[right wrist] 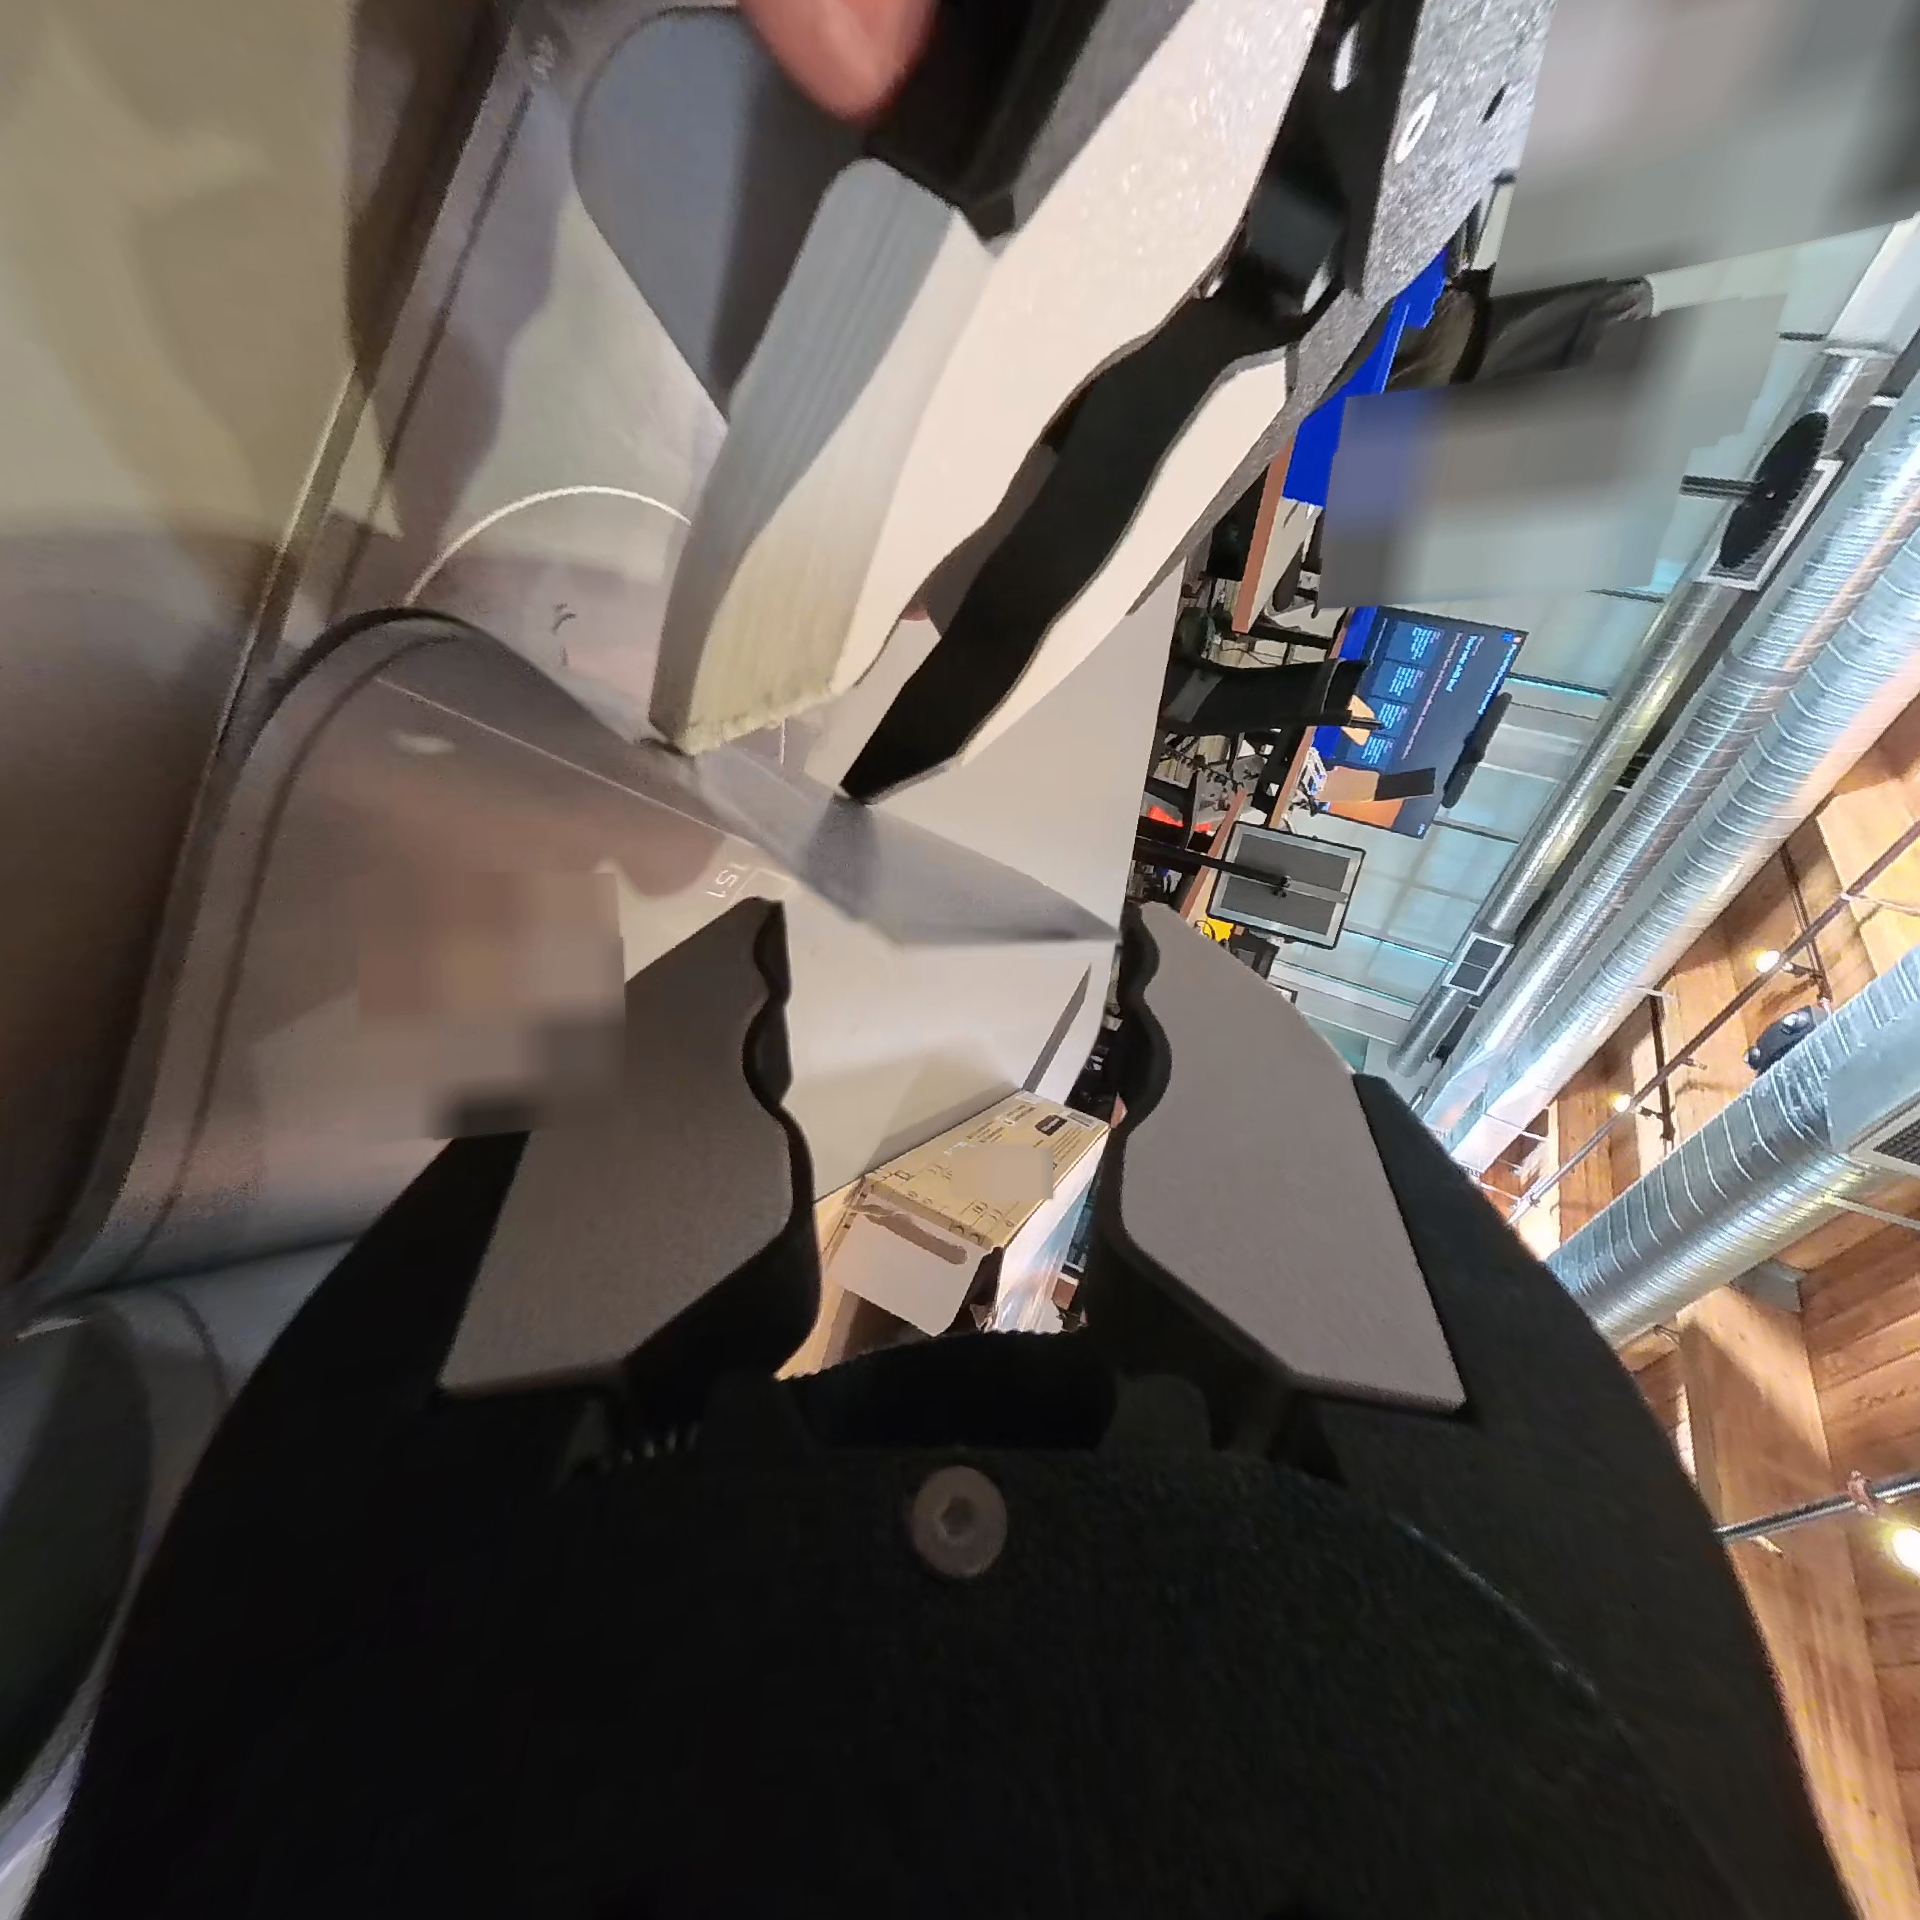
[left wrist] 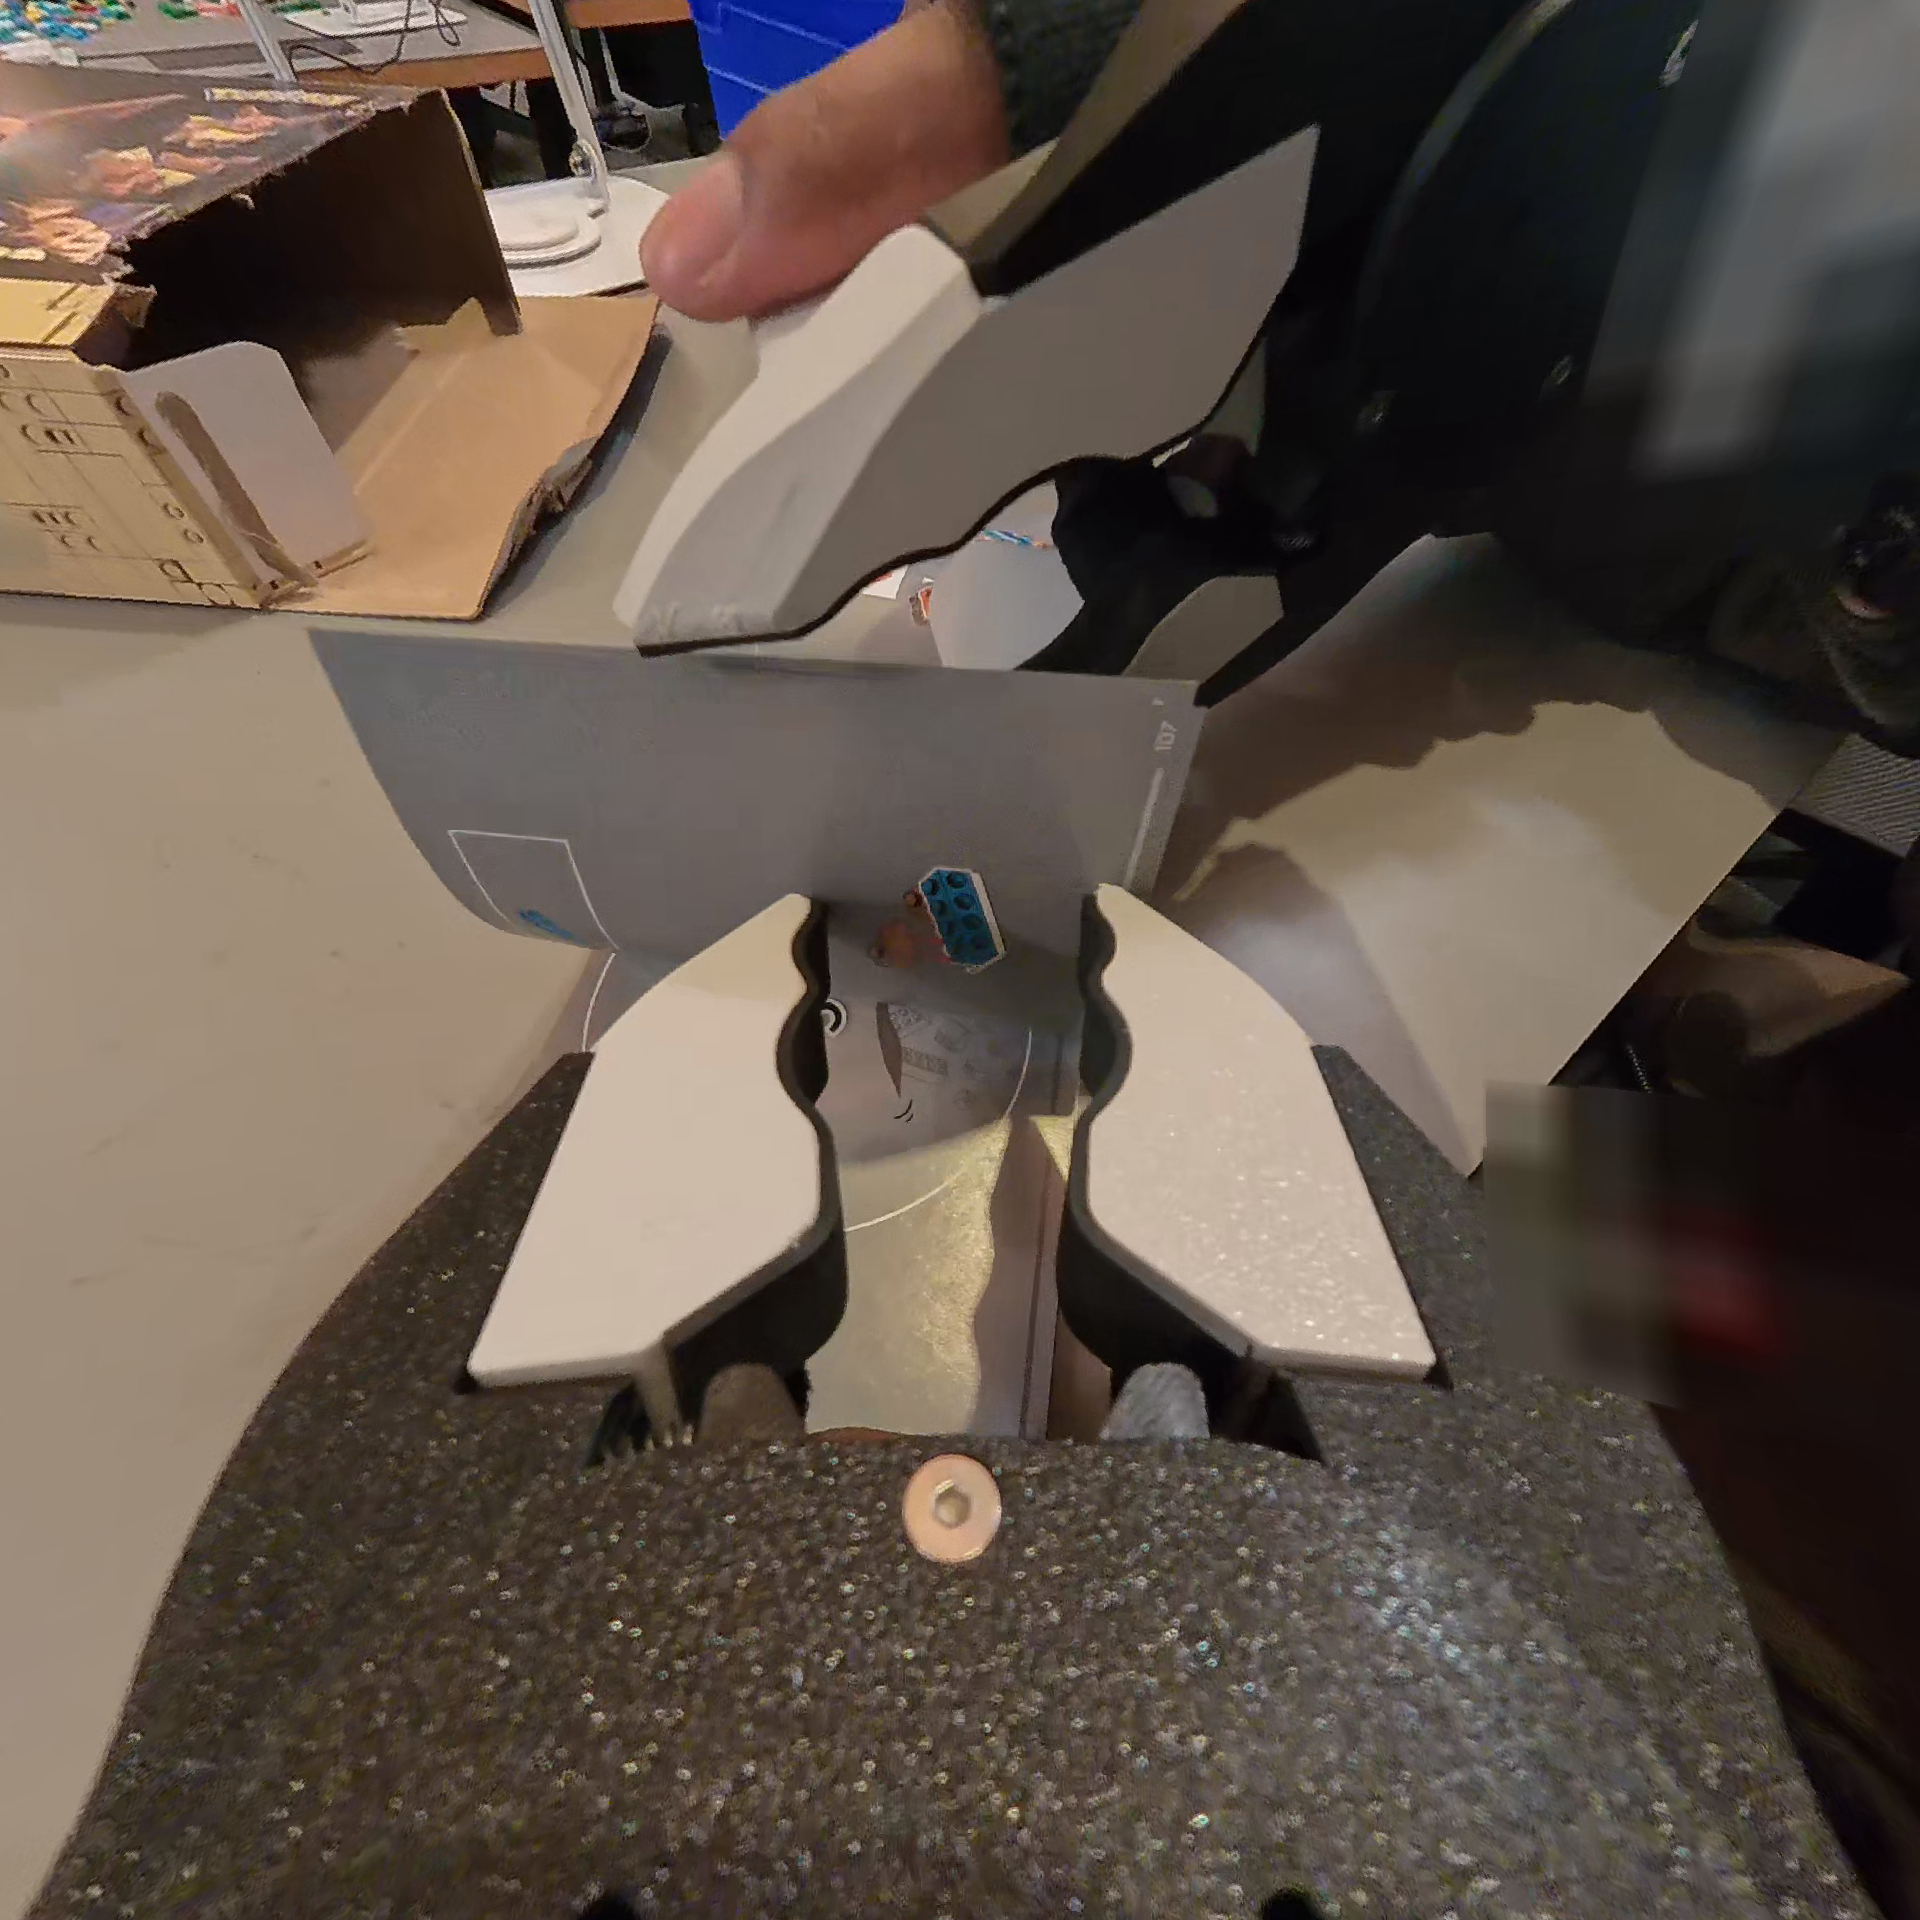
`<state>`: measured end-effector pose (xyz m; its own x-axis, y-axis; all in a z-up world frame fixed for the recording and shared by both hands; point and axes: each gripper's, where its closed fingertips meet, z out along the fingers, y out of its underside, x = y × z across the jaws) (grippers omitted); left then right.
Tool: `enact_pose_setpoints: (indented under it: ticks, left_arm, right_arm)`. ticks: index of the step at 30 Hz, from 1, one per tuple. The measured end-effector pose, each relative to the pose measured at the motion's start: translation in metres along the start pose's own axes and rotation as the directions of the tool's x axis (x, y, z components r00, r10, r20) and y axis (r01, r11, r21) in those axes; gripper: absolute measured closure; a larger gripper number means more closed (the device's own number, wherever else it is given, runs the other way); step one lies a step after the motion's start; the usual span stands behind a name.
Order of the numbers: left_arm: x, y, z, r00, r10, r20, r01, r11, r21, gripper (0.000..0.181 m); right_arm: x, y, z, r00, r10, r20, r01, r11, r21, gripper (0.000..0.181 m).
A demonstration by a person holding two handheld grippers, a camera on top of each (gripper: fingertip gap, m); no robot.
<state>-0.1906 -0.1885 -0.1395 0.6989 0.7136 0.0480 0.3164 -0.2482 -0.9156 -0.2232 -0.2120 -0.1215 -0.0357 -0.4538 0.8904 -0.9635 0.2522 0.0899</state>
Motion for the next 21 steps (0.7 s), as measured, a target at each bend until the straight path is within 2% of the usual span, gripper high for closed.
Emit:
enact_pose_setpoints:
  ticks: [21]
  left_arm:
    - [-0.0019, 0.0051, 0.0024, 1.000, -0.010, -0.015, 0.010, 1.000, -0.013, 0.135]
  right_arm:
    - [-0.0028, -0.0001, 0.0046, 0.999, -0.035, -0.010, 0.036, 0.999, 0.008, 0.128]
